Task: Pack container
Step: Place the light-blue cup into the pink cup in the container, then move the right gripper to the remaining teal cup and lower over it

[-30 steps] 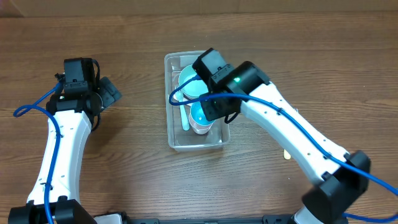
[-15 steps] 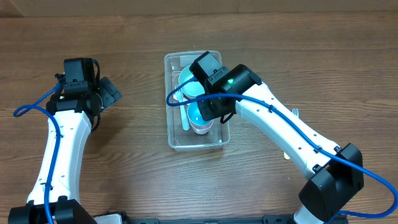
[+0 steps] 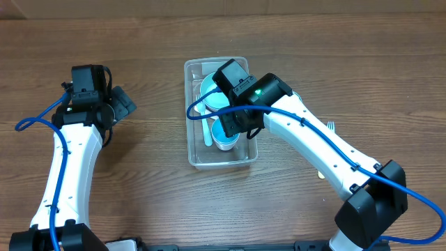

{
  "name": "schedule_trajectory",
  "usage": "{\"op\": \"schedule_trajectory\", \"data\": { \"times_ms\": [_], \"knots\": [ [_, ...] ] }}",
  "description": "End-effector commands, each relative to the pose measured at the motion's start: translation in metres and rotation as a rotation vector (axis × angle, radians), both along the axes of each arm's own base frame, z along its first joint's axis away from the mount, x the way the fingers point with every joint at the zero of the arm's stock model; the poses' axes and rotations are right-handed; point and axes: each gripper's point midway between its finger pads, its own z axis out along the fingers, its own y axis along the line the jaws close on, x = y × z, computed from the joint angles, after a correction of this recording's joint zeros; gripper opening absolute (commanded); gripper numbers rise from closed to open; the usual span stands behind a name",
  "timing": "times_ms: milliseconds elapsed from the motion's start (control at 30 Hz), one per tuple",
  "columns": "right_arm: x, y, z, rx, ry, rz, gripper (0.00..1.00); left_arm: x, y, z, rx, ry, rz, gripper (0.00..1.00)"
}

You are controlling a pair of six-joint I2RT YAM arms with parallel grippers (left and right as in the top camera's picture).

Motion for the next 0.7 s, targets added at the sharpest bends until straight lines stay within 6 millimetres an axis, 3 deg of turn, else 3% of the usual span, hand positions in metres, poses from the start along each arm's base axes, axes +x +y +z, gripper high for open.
{"op": "schedule_trajectory", "data": {
  "times_ms": [0,100,200,267,500,667],
  "knots": [
    [0.010,-0.004,0.015,-0.023,-0.056,-0.028,0.62,0.004,0.002,0.015,0.014,-0.038,-0.015,1.00],
    [0.024,-0.030,0.039,-0.080,-0.119,-0.158,0.60,0.004,0.002,0.015,0.014,-0.038,-0.015,1.00],
    [0.036,-0.063,0.046,-0.081,-0.101,-0.272,0.57,0.004,0.002,0.015,0.014,-0.038,-0.015,1.00],
    [0.044,-0.093,0.044,-0.065,-0.058,-0.364,0.57,0.004,0.001,0.015,0.014,-0.038,-0.014,1.00],
    [0.072,-0.162,0.038,-0.008,-0.035,-0.568,0.55,0.004,0.002,0.015,0.014,-0.039,-0.015,1.00],
    [0.076,-0.178,0.010,0.028,-0.004,-0.612,0.53,0.004,0.002,0.015,0.014,-0.038,-0.015,1.00]
  ]
}}
